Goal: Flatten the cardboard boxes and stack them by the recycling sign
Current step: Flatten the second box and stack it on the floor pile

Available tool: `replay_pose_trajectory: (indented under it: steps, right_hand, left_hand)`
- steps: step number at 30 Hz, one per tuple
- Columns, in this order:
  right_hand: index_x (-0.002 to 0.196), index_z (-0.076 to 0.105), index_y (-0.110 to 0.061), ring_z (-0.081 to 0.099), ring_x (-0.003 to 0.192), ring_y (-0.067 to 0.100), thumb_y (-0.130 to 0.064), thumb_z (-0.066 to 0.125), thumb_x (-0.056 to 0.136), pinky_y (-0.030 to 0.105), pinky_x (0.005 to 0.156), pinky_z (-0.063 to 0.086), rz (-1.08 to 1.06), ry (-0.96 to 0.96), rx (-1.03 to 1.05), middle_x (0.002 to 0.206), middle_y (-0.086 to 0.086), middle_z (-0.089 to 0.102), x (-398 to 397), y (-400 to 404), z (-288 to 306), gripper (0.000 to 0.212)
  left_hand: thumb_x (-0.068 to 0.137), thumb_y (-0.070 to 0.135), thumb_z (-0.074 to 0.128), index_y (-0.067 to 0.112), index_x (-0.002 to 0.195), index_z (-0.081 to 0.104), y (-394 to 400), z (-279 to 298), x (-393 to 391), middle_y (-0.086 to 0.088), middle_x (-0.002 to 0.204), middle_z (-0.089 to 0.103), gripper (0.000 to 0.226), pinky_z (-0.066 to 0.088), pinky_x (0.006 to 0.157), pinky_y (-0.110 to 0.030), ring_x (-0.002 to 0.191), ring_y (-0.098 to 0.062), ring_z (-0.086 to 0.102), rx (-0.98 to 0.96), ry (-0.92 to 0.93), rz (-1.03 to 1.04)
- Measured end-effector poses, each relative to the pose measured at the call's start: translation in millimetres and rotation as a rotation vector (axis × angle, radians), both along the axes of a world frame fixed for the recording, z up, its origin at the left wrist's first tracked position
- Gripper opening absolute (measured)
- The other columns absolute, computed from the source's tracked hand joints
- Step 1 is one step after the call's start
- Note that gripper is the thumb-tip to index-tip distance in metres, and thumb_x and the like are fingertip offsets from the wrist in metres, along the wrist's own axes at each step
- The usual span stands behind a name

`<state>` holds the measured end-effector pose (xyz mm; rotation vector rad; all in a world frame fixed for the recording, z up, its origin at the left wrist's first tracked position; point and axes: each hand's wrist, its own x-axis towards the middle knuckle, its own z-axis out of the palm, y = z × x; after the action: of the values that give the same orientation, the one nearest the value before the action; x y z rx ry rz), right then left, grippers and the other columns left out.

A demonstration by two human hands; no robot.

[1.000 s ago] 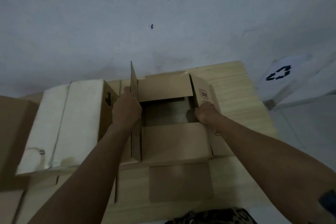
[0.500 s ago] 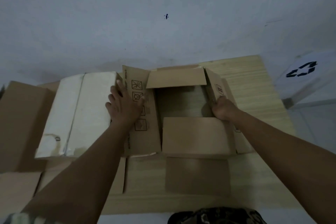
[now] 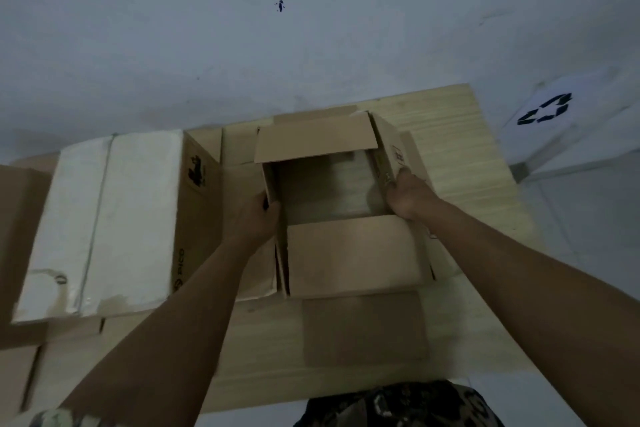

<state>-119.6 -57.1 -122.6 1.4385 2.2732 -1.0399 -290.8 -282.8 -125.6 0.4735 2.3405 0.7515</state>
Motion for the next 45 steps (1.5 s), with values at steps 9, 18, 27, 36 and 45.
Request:
replay_pose_trajectory:
  steps: [9, 18, 27, 36, 45]
  right_hand:
    - [0.12, 0.058, -0.011, 0.054, 0.113, 0.032, -0.037, 0.052, 0.094, 0.045, 0.095, 0.042, 0.254, 0.306, 0.792, 0.122, 0.013, 0.06, 16, -30, 22, 0.037]
    - [0.104, 0.07, -0.013, 0.062, 0.096, 0.031, -0.059, 0.022, 0.101, 0.04, 0.079, 0.044, 0.524, -0.013, 0.339, 0.103, 0.015, 0.066, 12, -79, 82, 0.066]
    - [0.116, 0.068, -0.009, 0.059, 0.11, 0.029, -0.063, 0.038, 0.096, 0.036, 0.088, 0.046, 0.466, -0.188, 0.074, 0.124, 0.013, 0.061, 35, -92, 129, 0.065]
    - [0.128, 0.064, -0.022, 0.053, 0.124, 0.025, -0.08, 0.044, 0.083, 0.044, 0.105, 0.043, 0.573, -0.357, -0.318, 0.137, 0.002, 0.054, 57, -128, 120, 0.076]
    - [0.115, 0.068, -0.028, 0.06, 0.11, 0.025, -0.094, 0.032, 0.073, 0.035, 0.082, 0.038, 0.568, -0.148, 0.107, 0.122, 0.003, 0.065, 71, -160, 44, 0.085]
  left_hand:
    - [0.086, 0.053, 0.062, 0.015, 0.141, 0.036, -6, 15, 0, -0.013, 0.135, 0.053, 0.073, 0.053, 0.086, -0.044, 0.115, -0.035, 0.056, -0.071, 0.584, -0.096]
    - [0.091, 0.041, 0.061, 0.02, 0.151, 0.03, 28, 40, -20, -0.01, 0.157, 0.03, 0.07, 0.021, 0.118, -0.05, 0.146, -0.029, 0.024, -0.029, 0.835, -0.491]
    - [0.092, 0.041, 0.058, 0.02, 0.127, 0.064, 60, 58, -43, -0.006, 0.128, 0.064, 0.041, 0.049, 0.088, -0.039, 0.114, -0.03, 0.059, 0.069, 0.767, -0.582]
    - [0.087, 0.021, 0.064, 0.009, 0.096, 0.054, 86, 86, -54, -0.015, 0.101, 0.054, 0.018, 0.04, 0.075, -0.042, 0.093, -0.033, 0.051, 0.218, 1.131, -0.399]
    - [0.082, 0.04, 0.069, 0.017, 0.145, 0.034, 109, 36, -83, -0.014, 0.154, 0.03, 0.075, 0.027, 0.111, -0.053, 0.142, -0.034, 0.027, 0.054, 0.931, -0.532]
